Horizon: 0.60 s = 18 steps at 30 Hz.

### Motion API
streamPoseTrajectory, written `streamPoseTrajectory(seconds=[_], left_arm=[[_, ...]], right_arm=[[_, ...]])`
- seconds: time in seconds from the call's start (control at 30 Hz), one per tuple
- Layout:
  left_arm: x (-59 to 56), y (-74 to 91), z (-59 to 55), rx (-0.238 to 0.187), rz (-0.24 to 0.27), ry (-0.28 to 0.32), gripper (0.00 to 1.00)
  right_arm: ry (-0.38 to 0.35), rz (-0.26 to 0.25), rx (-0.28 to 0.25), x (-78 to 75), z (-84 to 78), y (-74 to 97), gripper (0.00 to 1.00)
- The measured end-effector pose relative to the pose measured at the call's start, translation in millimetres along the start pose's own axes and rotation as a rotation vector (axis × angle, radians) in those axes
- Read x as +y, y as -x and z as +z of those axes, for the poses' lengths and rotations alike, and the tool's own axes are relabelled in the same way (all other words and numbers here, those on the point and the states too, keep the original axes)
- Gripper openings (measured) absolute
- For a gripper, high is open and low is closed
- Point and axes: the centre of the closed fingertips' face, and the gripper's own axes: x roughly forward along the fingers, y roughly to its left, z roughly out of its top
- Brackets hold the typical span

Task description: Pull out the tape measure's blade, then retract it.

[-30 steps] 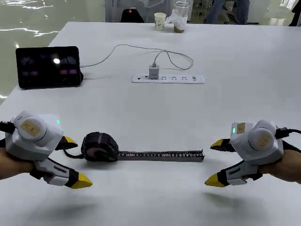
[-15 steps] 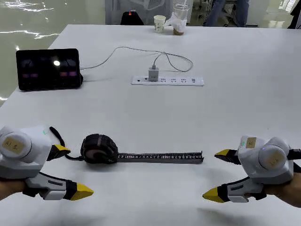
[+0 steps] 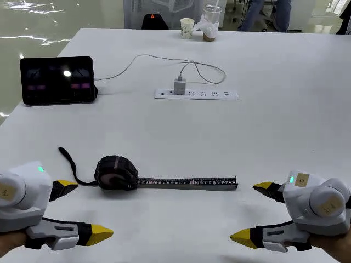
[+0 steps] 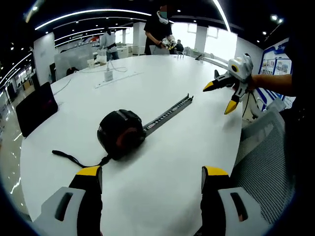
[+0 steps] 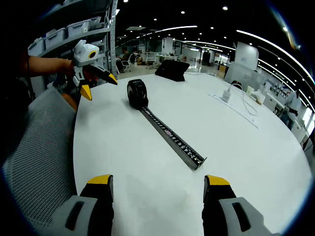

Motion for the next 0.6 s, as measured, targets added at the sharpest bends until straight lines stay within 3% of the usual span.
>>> streamPoseTrajectory(seconds=[0.23, 0.6], left_arm=[[-9.5, 1.0, 6.3, -0.047, 0.022, 0.028, 0.82], [-22.8, 8.3, 7.8, -0.088, 0.070, 0.087, 0.88]], right_arm=[[-0.047, -0.039, -0.041, 6.7, 5.2, 2.4, 0.78], [-0.133, -0.115, -0.094, 17.1, 16.6, 5.9, 0.86]])
